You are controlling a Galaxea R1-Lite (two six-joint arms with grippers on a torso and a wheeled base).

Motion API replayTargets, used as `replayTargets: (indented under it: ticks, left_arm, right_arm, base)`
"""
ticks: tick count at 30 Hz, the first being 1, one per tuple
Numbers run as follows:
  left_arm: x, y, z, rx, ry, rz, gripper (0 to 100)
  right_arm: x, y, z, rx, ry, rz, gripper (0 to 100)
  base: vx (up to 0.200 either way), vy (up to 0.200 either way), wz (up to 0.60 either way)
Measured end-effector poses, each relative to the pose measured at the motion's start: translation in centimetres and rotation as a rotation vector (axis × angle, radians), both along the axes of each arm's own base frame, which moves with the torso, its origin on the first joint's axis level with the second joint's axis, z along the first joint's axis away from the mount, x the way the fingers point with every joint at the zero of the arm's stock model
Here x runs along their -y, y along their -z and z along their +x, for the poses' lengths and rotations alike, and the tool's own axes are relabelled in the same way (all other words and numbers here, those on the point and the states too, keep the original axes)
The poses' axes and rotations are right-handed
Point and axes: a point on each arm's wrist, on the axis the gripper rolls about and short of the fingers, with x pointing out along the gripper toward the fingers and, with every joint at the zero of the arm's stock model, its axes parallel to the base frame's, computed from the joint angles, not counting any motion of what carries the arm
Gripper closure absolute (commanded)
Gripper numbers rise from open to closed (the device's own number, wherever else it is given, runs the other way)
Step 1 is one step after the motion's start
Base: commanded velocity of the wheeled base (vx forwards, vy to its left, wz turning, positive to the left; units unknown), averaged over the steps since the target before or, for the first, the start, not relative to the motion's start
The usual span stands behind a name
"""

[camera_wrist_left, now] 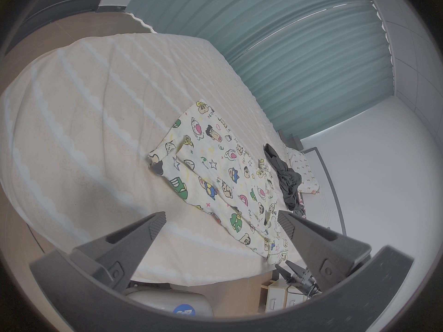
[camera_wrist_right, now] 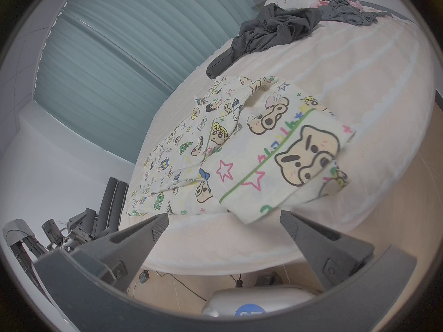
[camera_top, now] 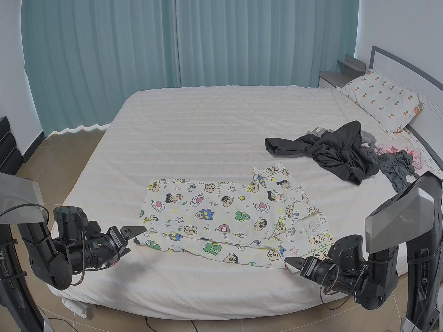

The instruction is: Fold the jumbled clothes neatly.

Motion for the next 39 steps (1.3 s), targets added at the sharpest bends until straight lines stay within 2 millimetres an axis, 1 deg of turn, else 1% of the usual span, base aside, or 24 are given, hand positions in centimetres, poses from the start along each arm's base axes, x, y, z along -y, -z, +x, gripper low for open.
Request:
replayTargets:
  ticks: [5, 10, 17, 24, 25, 31, 39]
  left_arm:
    - [0.0, 0.4, 0.0, 0.006, -0.002, 0.002, 0]
    - [0.0, 0.8, 0.0, -0.006, -0.002, 0.005, 0]
    - [0.0, 1.1, -0.1, -0.018, -0.002, 0.006, 0]
    - [0.0, 1.2, -0.1, -0.021, -0.001, 0.007, 0]
    - [0.0, 1.2, -0.1, -0.022, -0.001, 0.007, 0]
    - [0.0, 1.2, -0.1, -0.023, -0.001, 0.007, 0]
    - [0.1, 1.3, -0.2, -0.025, 0.0, 0.007, 0]
  right_arm:
    - [-0.4, 1.0, 1.1, 0.007, 0.006, 0.001, 0]
    - [-0.4, 1.7, 1.3, -0.015, 0.009, -0.01, 0]
    - [-0.3, 1.6, 1.0, -0.025, 0.006, -0.015, 0]
    - [0.2, 1.4, 1.7, -0.009, 0.038, -0.003, 0]
    - [0.2, 1.4, 1.7, -0.008, 0.04, -0.002, 100]
    - [0.3, 1.3, 1.7, 0.0, 0.068, 0.001, 100]
    - [-0.5, 0.4, 0.9, 0.014, 0.04, 0.007, 100]
  base:
    - [0.0, 0.0, 0.0]
    - [0.0, 0.0, 0.0]
    - [0.0, 0.0, 0.0]
    - [0.0, 0.0, 0.0]
    - [0.0, 0.0, 0.0]
    - [0.0, 0.0, 0.0]
    - [0.0, 0.0, 0.0]
